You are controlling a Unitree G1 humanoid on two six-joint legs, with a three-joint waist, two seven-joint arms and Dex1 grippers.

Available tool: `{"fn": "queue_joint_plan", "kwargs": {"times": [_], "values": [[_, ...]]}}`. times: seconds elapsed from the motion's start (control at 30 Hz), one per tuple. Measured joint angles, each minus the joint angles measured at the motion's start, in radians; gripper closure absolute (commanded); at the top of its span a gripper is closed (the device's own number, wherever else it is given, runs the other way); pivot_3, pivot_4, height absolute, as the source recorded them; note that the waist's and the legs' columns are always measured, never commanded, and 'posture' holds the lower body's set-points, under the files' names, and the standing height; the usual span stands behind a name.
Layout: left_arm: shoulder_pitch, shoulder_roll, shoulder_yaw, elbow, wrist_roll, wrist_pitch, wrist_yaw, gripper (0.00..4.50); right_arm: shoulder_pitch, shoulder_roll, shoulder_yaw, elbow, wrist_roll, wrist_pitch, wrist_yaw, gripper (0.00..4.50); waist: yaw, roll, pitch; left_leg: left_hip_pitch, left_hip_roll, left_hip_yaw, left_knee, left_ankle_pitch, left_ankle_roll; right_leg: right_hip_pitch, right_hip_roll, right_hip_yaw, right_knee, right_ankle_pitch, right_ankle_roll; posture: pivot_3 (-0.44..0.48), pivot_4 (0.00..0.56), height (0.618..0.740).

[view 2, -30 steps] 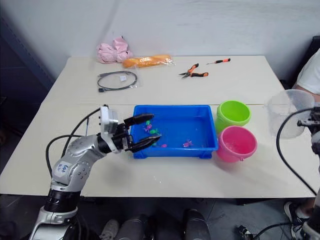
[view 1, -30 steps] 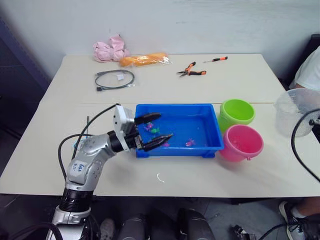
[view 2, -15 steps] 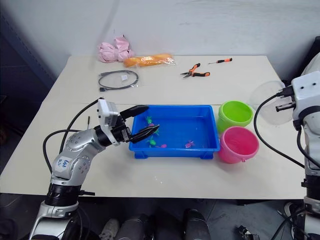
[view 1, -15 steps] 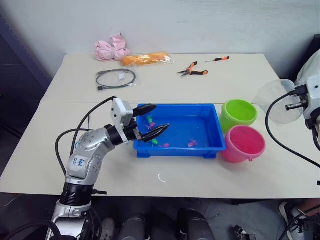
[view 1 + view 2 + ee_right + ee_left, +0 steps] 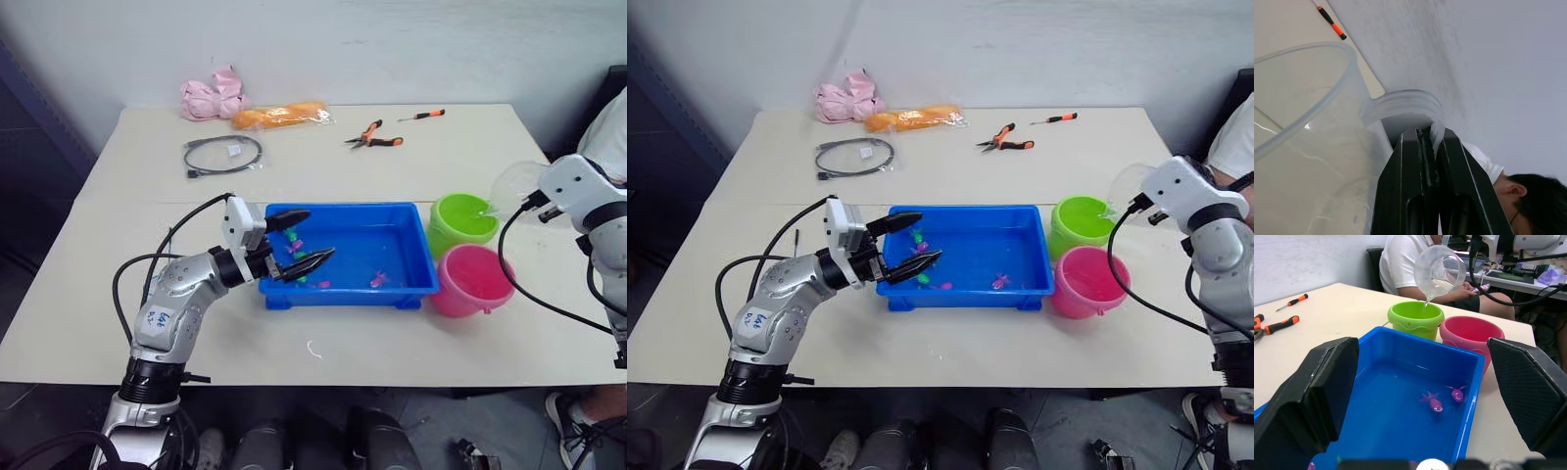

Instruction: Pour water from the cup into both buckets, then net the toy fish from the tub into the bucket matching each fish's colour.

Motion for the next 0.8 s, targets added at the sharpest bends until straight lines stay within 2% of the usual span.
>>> {"fn": "queue_joint_plan", "kwargs": {"times": [0.5,0.8], "values": [[0.000,-0.014,-0.013,0.008,0.018,-0.023,0.000,0.00,-0.057,0.000,0.099,0.118,-0.212,-0.194,-0.106,4.46,-0.001,0.000,0.000,0.000,0.000,0.000,0.000,0.000,-0.001,0.000,0.002,0.000,0.000,0.000,0.000,0.000,0.150,0.740],[0.000,-0.018,-0.015,0.008,0.024,-0.032,0.007,0.00,-0.061,-0.001,0.105,0.131,-0.264,-0.274,-0.147,4.46,-0.001,0.000,0.000,0.000,0.001,0.000,0.000,0.000,-0.001,0.000,0.002,0.000,0.000,0.000,0.000,0.000,0.150,0.740]]}}
